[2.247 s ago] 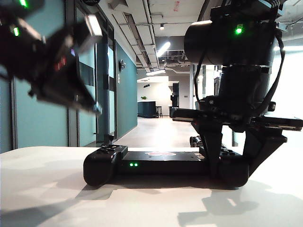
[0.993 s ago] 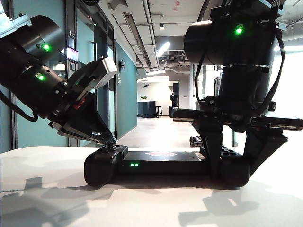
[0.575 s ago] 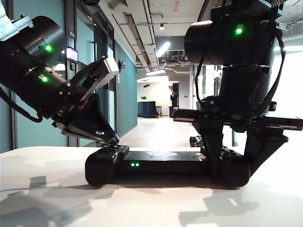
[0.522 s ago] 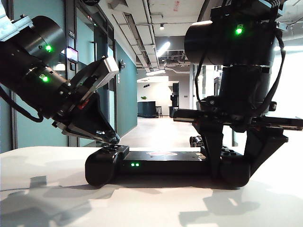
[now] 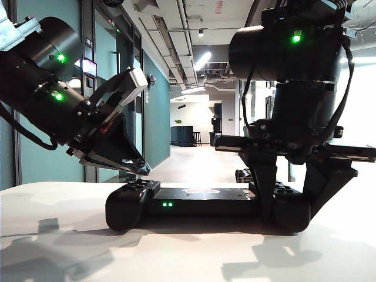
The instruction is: Push the left joystick on the remote control sitting on the white table forward to make the robot dog walk in a straight line until it approaches the door.
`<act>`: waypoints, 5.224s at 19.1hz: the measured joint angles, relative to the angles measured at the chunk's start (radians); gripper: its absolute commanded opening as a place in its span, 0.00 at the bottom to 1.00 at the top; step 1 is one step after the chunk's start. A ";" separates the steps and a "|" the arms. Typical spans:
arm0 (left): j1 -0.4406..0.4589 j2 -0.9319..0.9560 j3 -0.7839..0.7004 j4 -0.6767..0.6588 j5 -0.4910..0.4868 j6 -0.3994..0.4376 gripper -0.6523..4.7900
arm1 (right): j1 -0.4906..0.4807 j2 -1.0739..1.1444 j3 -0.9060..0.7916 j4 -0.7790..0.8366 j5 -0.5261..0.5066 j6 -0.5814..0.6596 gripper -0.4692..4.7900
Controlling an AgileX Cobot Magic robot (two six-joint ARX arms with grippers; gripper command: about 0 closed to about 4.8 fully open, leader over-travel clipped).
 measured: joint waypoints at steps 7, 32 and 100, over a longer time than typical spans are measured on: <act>0.000 0.016 0.000 0.023 0.000 -0.006 0.11 | 0.000 0.000 0.000 0.000 0.000 -0.001 0.39; 0.000 0.016 0.000 0.026 0.000 -0.006 0.11 | 0.000 0.000 0.000 0.000 0.000 -0.001 0.39; 0.036 -0.800 0.192 -0.464 -0.284 -0.248 0.11 | 0.000 -0.425 0.243 -0.299 0.032 -0.319 0.09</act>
